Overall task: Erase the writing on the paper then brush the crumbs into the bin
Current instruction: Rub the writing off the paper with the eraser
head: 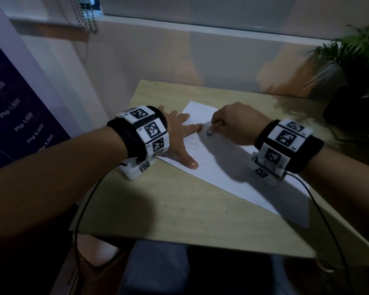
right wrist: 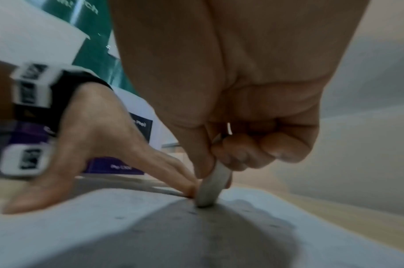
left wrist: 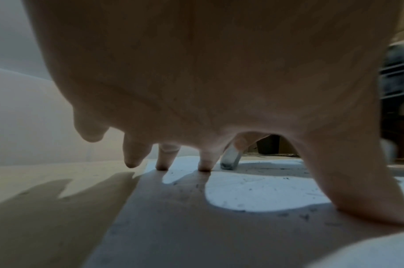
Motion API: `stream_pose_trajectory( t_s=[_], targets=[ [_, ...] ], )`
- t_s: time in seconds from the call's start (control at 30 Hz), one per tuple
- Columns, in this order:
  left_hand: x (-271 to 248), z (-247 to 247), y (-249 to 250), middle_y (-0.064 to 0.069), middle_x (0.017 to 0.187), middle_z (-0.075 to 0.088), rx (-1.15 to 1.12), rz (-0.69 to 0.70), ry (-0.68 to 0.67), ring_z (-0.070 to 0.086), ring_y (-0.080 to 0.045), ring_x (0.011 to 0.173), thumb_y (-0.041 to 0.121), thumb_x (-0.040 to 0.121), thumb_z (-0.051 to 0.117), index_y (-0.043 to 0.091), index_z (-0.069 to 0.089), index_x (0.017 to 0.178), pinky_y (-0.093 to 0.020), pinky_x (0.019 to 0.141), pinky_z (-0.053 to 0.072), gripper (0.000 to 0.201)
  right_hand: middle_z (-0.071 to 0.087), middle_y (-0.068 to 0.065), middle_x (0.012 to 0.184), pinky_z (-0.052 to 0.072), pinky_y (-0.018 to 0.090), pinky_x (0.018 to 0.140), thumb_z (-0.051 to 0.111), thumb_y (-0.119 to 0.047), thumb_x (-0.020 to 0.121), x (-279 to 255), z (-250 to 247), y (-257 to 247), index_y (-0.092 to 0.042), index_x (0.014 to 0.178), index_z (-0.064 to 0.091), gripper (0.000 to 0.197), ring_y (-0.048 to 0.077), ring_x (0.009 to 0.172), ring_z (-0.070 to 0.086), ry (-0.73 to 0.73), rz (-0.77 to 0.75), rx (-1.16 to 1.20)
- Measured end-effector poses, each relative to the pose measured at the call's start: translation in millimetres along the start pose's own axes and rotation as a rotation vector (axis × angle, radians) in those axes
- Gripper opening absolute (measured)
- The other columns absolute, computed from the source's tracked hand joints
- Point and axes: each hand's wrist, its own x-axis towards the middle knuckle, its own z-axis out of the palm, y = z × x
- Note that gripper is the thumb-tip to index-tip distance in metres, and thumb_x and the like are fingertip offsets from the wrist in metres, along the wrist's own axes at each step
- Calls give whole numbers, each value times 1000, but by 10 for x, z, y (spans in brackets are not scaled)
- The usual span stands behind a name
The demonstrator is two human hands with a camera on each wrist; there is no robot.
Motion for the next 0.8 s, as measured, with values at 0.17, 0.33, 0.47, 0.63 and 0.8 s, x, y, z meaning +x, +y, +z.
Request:
stream_pose_trajectory(
  t_s=[0.17,0.33,0.47,0.63,0.8],
  targets=[
    [-4,-3,6,0,169,-21,-6,5,-1,-10,-28,157,109,34,28,50,-21,154,-64,121,-8,143,71,-3,95,47,33,78,60,-34,97,-199,21,-110,-23,104,74,19,19,85,60,-77,-187,66],
    [-25,26,-10,3,169,-20,-6,10,18,-8,-26,158,112,36,26,49,-23,153,-62,122,-5,141,69,5,94,41,32,70,62,-55,91,-10,29,129,-20,91,72,36,27,84,59,-3,71,39],
    [-13,41,4,1,170,-19,-4,13,32,-4,-28,158,111,34,24,51,-22,153,-62,121,-2,141,66,7,81,41,34,63,54,-52,96,-197,134,-194,-15,80,66,42,27,74,58,-29,-44,4],
    [-17,37,-1,2,170,-17,-4,12,44,-3,-27,158,111,38,28,51,-21,153,-62,121,0,139,69,3,82,52,37,72,60,-62,88,-100,-6,-106,-20,84,73,44,25,78,62,-75,-25,19],
    [-26,51,-8,3,169,-20,-14,4,40,-4,-28,158,111,40,30,50,-22,153,-62,122,1,139,62,9,80,39,32,61,54,-50,97,-126,79,-82,-16,76,60,41,30,73,57,42,6,-117]
  ],
)
